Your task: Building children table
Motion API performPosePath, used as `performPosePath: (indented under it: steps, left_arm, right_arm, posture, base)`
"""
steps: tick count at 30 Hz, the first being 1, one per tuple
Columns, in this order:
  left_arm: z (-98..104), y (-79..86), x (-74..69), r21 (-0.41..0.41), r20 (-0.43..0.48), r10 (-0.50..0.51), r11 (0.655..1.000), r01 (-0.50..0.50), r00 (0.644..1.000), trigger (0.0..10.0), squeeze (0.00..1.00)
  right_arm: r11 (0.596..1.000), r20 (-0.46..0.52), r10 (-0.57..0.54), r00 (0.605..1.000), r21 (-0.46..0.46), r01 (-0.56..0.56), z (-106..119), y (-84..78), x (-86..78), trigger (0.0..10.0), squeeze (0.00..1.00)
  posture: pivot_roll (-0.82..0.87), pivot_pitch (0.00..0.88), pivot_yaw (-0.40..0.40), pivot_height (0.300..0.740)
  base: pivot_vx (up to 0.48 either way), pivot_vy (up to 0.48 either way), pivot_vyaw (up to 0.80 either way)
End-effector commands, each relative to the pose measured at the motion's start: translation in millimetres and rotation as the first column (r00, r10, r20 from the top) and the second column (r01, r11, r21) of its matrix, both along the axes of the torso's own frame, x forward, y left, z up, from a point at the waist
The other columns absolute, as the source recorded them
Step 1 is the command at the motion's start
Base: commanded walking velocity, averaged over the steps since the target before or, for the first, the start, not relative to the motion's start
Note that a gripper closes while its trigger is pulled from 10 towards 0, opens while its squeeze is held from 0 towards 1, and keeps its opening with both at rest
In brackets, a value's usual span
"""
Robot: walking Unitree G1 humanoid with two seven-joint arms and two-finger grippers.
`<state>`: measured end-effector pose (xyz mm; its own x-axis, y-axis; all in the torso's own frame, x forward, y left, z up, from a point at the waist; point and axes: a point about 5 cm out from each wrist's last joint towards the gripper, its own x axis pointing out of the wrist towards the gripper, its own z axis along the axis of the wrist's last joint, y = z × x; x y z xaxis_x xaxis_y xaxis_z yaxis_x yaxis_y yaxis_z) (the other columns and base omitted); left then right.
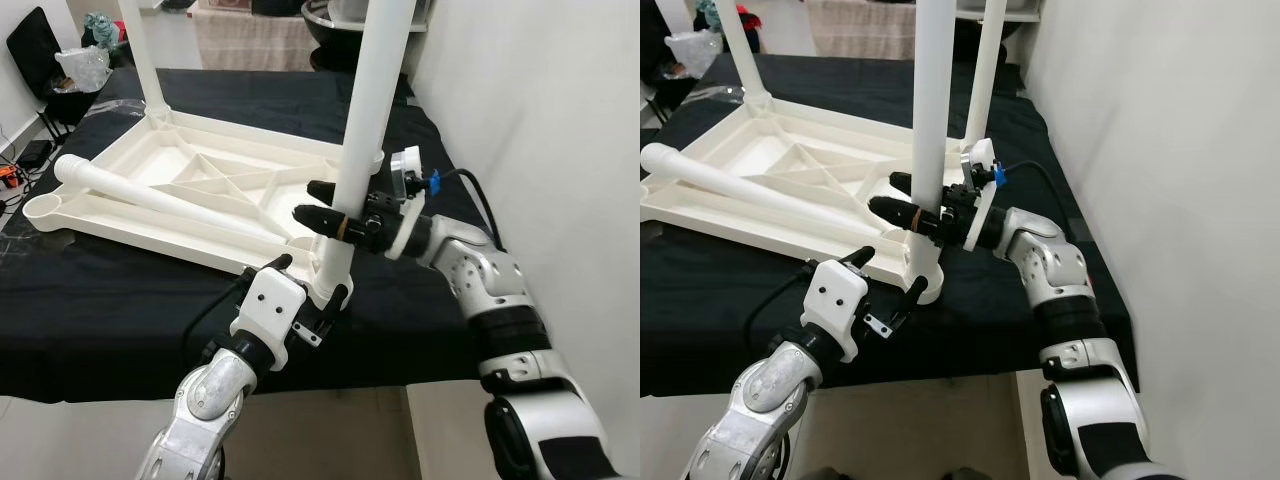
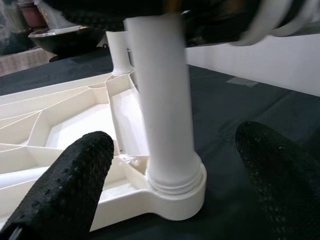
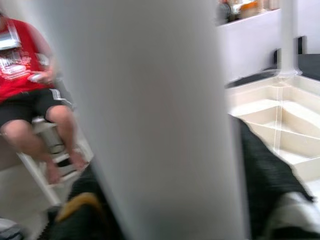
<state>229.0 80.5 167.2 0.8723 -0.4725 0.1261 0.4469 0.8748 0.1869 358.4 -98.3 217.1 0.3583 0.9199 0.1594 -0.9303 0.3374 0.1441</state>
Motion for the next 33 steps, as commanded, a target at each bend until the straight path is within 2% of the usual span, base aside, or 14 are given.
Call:
performPosePath:
  steps: [1, 7, 11, 13, 16, 17, 19, 21, 24, 25, 28, 29, 30, 33]
  left_arm:
    - [-1, 0.0, -1.6, 0.008, 0.0, 0.0, 1.0, 0.0, 1.0, 10.0, 0.0]
    - [-1, 3.0, -0.7, 0.003, -0.001, 0.024, 1.0, -0.024, 1.0, 10.0, 0.0]
    - [-1, 1.9, -0.1, 0.01, 0.004, 0.013, 1.0, -0.013, 1.0, 10.0, 0.0]
    - [-1, 1.9, -0.1, 0.01, 0.004, 0.013, 1.0, -0.013, 1.0, 10.0, 0.0]
    - [0, 3.0, 2.1, 0.009, 0.007, 0.017, 1.0, -0.017, 1.0, 10.0, 0.0]
    - [0, 3.0, 2.1, 0.009, 0.007, 0.017, 1.0, -0.017, 1.0, 10.0, 0.0]
    - [0, 1.6, 2.6, 0.007, 0.009, 0.018, 1.0, -0.018, 1.0, 10.0, 0.0]
    - [0, 0.5, 2.1, 0.005, 0.008, 0.017, 1.0, -0.017, 1.0, 10.0, 0.0]
    - [0, -0.9, 1.2, 0.003, 0.006, 0.012, 1.0, -0.012, 1.0, 10.0, 0.0]
    - [0, -1.0, 1.5, 0.003, 0.006, 0.009, 1.0, -0.009, 1.0, 10.0, 0.0]
    - [0, -0.9, 1.9, 0.004, 0.007, 0.007, 1.0, -0.007, 1.0, 10.0, 0.0]
    - [1, -0.7, 2.5, 0.004, 0.008, 0.006, 1.0, -0.006, 1.0, 10.0, 0.0]
    - [1, -0.3, 3.1, 0.005, 0.009, 0.006, 1.0, -0.006, 1.0, 10.0, 0.0]
    - [0, 0.3, 3.1, 0.01, 0.007, 0.006, 1.0, -0.006, 1.0, 10.0, 0.0]
  right_arm:
    - [0.998, 0.009, -0.055, 0.998, -0.018, 0.055, 0, 7.4, 6.0, 0.0, 0.0]
    - [0.969, -0.029, -0.239, 0.971, -0.076, 0.237, -14, -2.3, 13.5, 0.0, 0.0]
    - [0.72, -0.034, -0.69, 0.723, -0.136, 0.68, -15, -33.3, 36.1, 0.0, 0.0]
    - [0.72, -0.034, -0.69, 0.723, -0.136, 0.68, -15, -33.3, 36.1, 0.0, 0.0]
    - [0.287, -0.032, -0.957, 0.288, -0.226, 0.931, -22, -78.0, 39.7, 0.0, 0.0]
    - [0.287, -0.032, -0.957, 0.288, -0.226, 0.931, -22, -78.0, 39.7, 0.0, 0.0]
    - [0.026, -0.041, -0.999, 0.017, -0.236, 0.971, -25, -95.6, 30.4, 0.0, 0.0]
    - [-0.014, -0.05, -0.998, -0.026, -0.23, 0.973, -24, -95.1, 27.5, 0.0, 0.0]
    - [0.008, -0.064, -0.998, -0.006, -0.207, 0.978, -20, -82.6, 27.6, 1.5, 0.0]
    - [0.137, -0.064, -0.99, 0.129, -0.141, 0.98, -12, -64.3, 31.9, 10.0, 0.0]
    - [0.257, -0.051, -0.966, 0.253, -0.089, 0.962, -5, -46.6, 35.1, 10.0, 0.0]
    - [0.382, -0.054, -0.924, 0.379, -0.037, 0.924, 1, -31.3, 36.7, 10.0, 0.13]
    - [0.444, -0.037, -0.895, 0.444, 0.0, 0.896, 5, -22.9, 37.4, 10.0, 1.0]
    - [0.423, -0.001, -0.906, 0.423, 0.012, 0.906, 7, -28.5, 38.7, 10.0, 1.0]
  posture:
    - [0.07, 0.04, -0.087, 0.74]
    - [0.07, 0.04, -0.091, 0.74]
    - [0.07, 0.049, -0.091, 0.74]
    - [0.07, 0.049, -0.091, 0.74]
    - [0.06, 0.045, -0.091, 0.74]
    - [0.06, 0.045, -0.091, 0.74]
    - [0.06, 0.049, -0.088, 0.74]
    - [0.06, 0.047, -0.089, 0.74]
    - [0.06, 0.047, -0.088, 0.74]
    - [0.06, 0.05, -0.085, 0.74]
    - [0.06, 0.05, -0.085, 0.74]
    - [0.06, 0.05, -0.085, 0.74]
    - [0.06, 0.048, -0.088, 0.74]
    - [0.06, 0.041, -0.089, 0.74]
  base:
    - [0.0, 0.0, 0.0]
    - [0.0, 0.0, 0.0]
    - [0.0, 0.0, 0.0]
    - [0.0, 0.0, 0.0]
    - [0.0, 0.0, 0.0]
    - [0.0, 0.0, 0.0]
    - [0.0, 0.0, 0.0]
    - [0.0, 0.0, 0.0]
    - [0.0, 0.0, 0.0]
    - [0.0, 0.0, 0.0]
    - [0.0, 0.0, 0.0]
    - [0.0, 0.0, 0.0]
    - [0.0, 0.0, 0.0]
    - [0.0, 0.0, 0.0]
